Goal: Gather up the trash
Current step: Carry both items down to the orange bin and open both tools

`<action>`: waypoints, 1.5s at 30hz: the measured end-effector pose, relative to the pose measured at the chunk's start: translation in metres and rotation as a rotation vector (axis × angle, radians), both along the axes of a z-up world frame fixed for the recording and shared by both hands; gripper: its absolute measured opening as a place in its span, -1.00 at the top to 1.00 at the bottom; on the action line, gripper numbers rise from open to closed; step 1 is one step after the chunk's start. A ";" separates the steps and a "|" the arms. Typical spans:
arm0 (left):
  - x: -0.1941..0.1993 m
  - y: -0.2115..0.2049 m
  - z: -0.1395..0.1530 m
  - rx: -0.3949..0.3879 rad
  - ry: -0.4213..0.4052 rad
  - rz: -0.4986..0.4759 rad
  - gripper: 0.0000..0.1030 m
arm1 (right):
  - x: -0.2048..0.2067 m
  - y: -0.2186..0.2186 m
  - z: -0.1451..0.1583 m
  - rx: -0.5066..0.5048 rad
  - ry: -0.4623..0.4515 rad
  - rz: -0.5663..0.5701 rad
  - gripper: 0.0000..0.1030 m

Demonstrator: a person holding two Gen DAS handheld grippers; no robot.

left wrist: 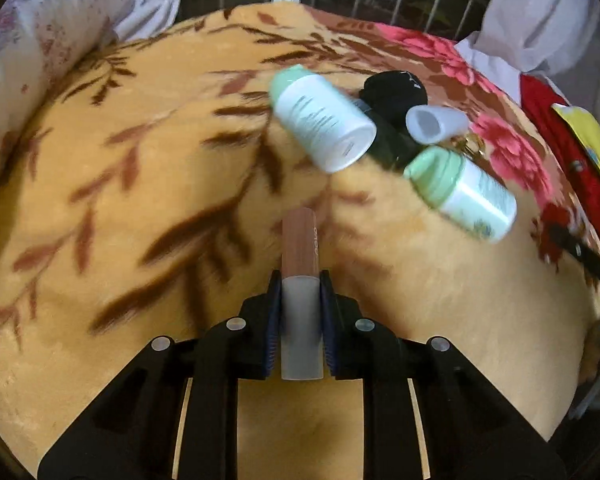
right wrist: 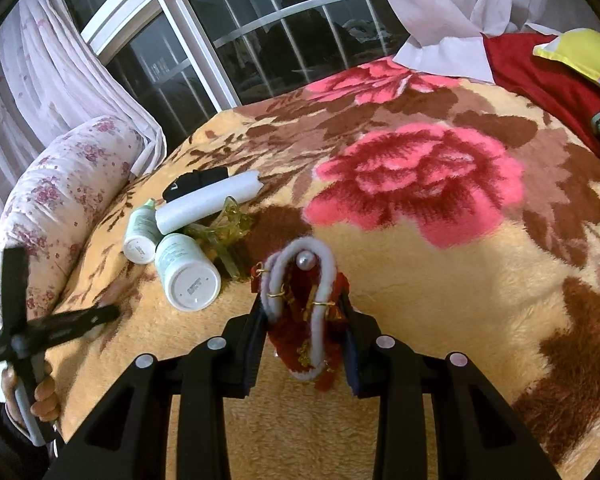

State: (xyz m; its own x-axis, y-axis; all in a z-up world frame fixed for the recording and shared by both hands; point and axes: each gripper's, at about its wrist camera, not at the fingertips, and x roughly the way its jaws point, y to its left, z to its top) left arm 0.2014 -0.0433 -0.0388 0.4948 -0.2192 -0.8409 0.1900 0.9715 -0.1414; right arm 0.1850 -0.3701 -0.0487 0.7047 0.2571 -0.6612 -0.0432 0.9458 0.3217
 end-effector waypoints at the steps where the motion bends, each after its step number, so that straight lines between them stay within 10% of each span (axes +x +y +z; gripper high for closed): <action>1: -0.003 0.003 0.001 -0.016 -0.018 -0.006 0.66 | 0.000 0.001 0.001 -0.009 -0.001 -0.004 0.36; 11: -0.086 0.021 0.012 -0.042 -0.106 -0.013 0.66 | -0.035 0.035 0.023 -0.079 -0.054 -0.008 0.36; 26: -0.206 0.012 0.015 -0.019 -0.148 -0.130 0.66 | -0.182 0.140 0.029 -0.064 -0.062 0.285 0.35; 37: -0.243 0.016 -0.069 -0.056 0.130 -0.163 0.66 | -0.236 0.159 -0.076 -0.009 0.277 0.282 0.35; 45: -0.234 0.014 -0.100 -0.038 0.256 -0.163 0.66 | -0.232 0.163 -0.098 -0.008 0.362 0.269 0.31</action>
